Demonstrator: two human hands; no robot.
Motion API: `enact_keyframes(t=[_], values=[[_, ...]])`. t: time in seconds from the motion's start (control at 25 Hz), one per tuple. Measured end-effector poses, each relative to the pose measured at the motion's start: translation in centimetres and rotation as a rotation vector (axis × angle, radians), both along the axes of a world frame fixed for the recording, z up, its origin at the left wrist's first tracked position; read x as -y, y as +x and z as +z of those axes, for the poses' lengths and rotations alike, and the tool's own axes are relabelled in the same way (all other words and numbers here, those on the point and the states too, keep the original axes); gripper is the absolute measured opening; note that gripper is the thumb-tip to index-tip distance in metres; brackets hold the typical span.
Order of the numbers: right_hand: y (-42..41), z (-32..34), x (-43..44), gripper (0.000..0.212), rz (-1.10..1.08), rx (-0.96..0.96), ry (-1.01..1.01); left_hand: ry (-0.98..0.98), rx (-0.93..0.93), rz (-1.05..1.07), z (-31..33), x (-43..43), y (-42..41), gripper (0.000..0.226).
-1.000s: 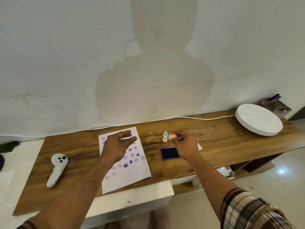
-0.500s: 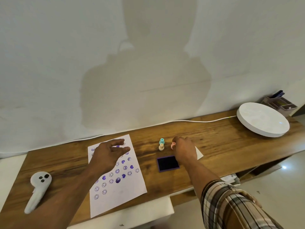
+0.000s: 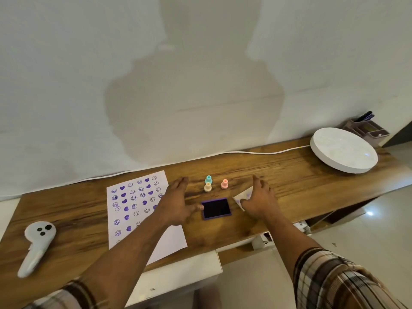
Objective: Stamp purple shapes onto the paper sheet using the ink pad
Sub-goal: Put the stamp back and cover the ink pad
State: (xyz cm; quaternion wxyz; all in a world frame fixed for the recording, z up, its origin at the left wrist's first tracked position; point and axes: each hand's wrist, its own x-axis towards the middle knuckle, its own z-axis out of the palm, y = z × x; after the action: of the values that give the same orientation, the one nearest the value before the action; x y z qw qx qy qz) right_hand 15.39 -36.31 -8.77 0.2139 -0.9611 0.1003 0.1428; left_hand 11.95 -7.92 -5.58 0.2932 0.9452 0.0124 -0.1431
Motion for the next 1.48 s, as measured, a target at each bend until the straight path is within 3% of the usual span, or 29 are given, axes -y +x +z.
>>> enact_keyframes(t=[0.08, 0.32, 0.6, 0.96, 1.28, 1.48], values=[[-0.4, -0.6, 0.5, 0.112, 0.033, -0.054, -0.020, 0.024, -0.051, -0.017, -0.6, 0.6, 0.1, 0.112], [-0.8, -0.9, -0.2, 0.104, 0.091, 0.050, -0.113, 0.110, -0.100, -0.084, -3.0, 2.6, -0.2, 0.109], [-4.1, -0.2, -5.2, 0.115, -0.101, 0.147, 0.147, 0.041, -0.018, -0.018, -4.8, 4.9, -1.0, 0.065], [-5.3, -1.6, -9.7, 0.112, 0.056, 0.155, -0.014, -0.064, 0.067, 0.143, -6.2, 4.5, -2.8, 0.039], [-5.1, -1.8, -9.2, 0.106, 0.036, 0.146, -0.058, -0.103, 0.085, 0.126, -6.8, 4.9, -2.8, 0.057], [-5.0, -2.1, -9.0, 0.104, 0.056, 0.182, -0.040, -0.125, 0.114, 0.120, -7.2, 4.9, -2.4, 0.052]])
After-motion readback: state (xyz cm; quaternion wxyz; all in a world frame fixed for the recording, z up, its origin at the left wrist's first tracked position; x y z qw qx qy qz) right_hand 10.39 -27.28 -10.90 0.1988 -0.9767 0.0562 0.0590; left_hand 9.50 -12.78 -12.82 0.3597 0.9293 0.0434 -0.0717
